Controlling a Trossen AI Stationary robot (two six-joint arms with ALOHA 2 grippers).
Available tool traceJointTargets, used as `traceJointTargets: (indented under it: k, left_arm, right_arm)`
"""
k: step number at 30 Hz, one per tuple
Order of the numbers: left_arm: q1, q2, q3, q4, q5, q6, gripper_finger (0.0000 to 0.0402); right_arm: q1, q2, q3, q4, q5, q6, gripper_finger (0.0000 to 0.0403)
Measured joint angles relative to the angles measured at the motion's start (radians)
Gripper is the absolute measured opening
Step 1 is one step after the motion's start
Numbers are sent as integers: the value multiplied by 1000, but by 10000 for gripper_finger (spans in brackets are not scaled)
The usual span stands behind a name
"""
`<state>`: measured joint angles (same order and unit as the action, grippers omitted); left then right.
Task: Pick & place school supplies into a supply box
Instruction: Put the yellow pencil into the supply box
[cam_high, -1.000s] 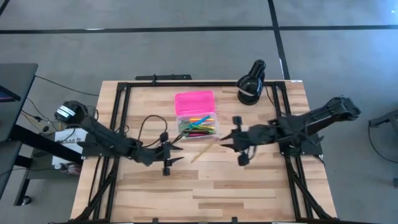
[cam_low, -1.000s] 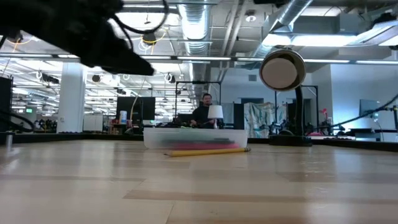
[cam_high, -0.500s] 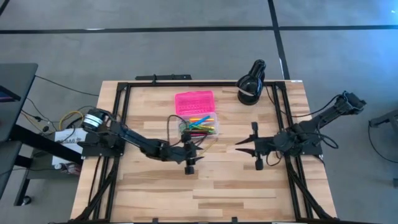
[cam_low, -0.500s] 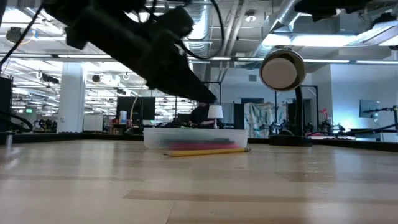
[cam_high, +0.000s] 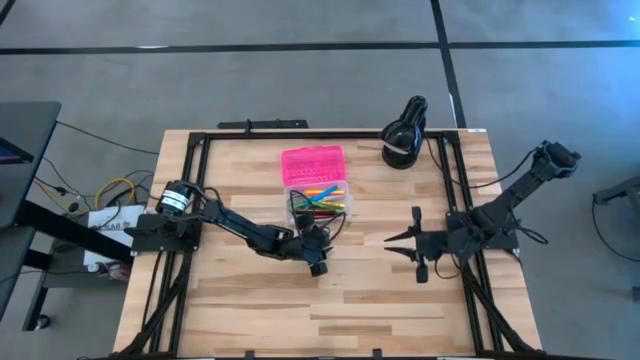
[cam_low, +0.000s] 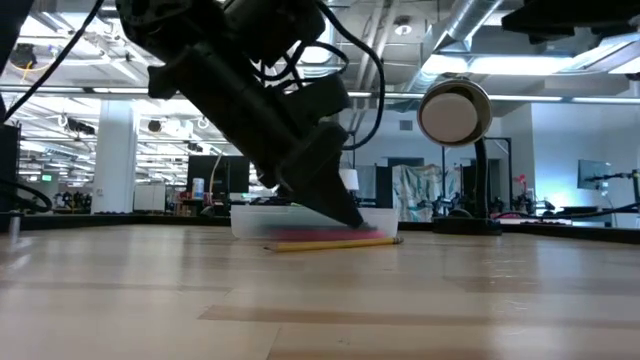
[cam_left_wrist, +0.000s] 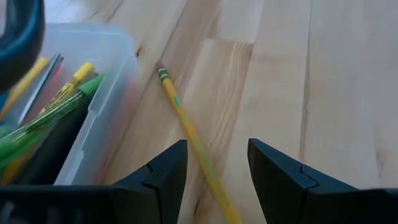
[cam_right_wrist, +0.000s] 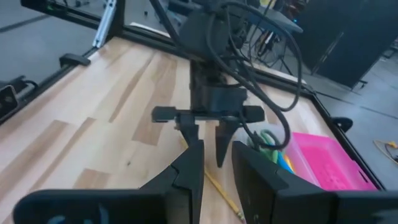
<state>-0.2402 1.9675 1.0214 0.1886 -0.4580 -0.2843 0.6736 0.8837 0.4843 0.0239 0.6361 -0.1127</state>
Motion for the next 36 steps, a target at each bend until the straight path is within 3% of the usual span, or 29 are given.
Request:
traceJointTargets:
  k: [22,36]
  left_arm:
    - [31,68,4,-3,110,-79,162]
    - [34,69,7,-86,244,28,66]
  right_arm:
    - [27,6,1,23,24,12,77]
    - [27,6,1,22,22,69,77]
